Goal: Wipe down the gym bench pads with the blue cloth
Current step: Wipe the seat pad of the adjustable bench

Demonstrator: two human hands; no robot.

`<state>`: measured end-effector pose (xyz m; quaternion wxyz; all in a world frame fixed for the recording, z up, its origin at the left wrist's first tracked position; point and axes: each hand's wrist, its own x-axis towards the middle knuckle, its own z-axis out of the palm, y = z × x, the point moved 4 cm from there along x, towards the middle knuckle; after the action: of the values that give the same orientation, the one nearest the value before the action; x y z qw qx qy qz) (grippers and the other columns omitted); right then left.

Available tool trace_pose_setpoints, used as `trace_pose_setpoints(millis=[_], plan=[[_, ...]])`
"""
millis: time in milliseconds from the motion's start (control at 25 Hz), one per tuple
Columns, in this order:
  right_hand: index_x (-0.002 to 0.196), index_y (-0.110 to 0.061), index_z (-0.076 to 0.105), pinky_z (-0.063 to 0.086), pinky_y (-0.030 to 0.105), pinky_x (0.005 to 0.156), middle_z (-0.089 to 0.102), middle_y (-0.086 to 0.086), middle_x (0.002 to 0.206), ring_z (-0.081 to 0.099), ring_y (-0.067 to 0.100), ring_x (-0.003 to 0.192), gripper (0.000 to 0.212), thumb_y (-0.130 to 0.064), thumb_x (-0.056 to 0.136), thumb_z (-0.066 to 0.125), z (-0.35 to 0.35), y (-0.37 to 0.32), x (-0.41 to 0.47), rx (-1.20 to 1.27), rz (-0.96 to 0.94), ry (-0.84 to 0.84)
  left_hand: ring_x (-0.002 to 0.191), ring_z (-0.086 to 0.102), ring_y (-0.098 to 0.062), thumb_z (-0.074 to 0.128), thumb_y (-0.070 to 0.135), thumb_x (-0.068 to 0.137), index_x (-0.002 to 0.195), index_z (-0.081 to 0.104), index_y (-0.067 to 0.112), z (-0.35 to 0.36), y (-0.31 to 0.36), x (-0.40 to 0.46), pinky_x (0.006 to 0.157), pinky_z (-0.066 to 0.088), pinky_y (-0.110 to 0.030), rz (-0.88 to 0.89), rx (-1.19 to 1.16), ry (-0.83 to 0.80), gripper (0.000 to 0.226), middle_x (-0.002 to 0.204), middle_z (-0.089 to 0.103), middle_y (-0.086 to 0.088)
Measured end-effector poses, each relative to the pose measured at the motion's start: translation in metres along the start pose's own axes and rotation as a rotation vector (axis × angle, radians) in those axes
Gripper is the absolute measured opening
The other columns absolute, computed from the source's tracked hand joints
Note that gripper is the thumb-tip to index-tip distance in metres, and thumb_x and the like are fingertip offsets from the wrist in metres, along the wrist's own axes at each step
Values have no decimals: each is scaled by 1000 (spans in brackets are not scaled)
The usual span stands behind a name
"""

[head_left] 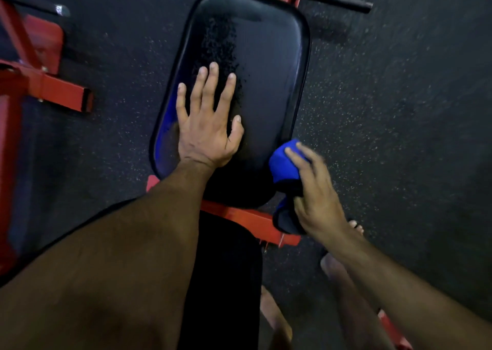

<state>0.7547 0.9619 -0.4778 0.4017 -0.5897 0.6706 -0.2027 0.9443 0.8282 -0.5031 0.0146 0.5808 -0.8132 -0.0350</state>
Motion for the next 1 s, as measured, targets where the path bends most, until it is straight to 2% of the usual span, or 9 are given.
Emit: trace_pose_setpoints(millis=[120,200,280,360,520,840,1000], plan=[[148,-7,39,20,29,120,27,18,155,32,35,141,78,-5,71,45,-62,-25,77,-124,-228,140,155,20,-29,48,41,91,160,31,19,-2,0,-1,122,14,-62,5,-14,13,74,168,23,-14],[150,-10,38,25,35,119,24,15,158,31,34,143,71,-11,80,52,-78,-42,149,-281,-418,130,155,21,-29,50,41,90,159,32,18,-2,-1,0,122,14,-61,6,-23,28,75,167,24,-14],[151,-17,37,35,42,109,27,11,159,40,35,135,67,-26,86,52,-66,-57,213,-605,-633,42,155,21,-29,50,42,89,159,34,18,-1,-3,0,122,15,-61,6,-11,37,75,167,24,-14],[150,-25,35,36,44,93,31,4,159,46,35,124,67,-37,86,47,-48,-63,252,-886,-780,-50,155,21,-29,49,43,89,159,34,19,0,-3,-2,122,16,-61,13,3,29,75,167,23,-14],[149,-28,38,35,42,86,35,-1,157,48,33,118,58,-41,92,43,-44,-66,277,-895,-792,-10,156,19,-29,46,44,91,160,31,20,-1,-2,-1,123,14,-62,8,-13,-13,74,168,21,-14],[144,-27,46,39,43,81,42,-2,153,53,36,104,54,-37,92,48,-45,-63,280,-848,-792,20,155,22,-29,47,44,92,159,34,19,-1,-3,0,122,16,-62,8,-59,-18,72,168,23,-13],[141,-25,51,40,42,83,47,0,150,54,36,101,54,-32,88,54,-40,-63,281,-787,-831,27,155,22,-29,48,43,94,159,33,20,-2,-4,0,122,16,-61,-15,-74,-14,71,168,22,-12]])
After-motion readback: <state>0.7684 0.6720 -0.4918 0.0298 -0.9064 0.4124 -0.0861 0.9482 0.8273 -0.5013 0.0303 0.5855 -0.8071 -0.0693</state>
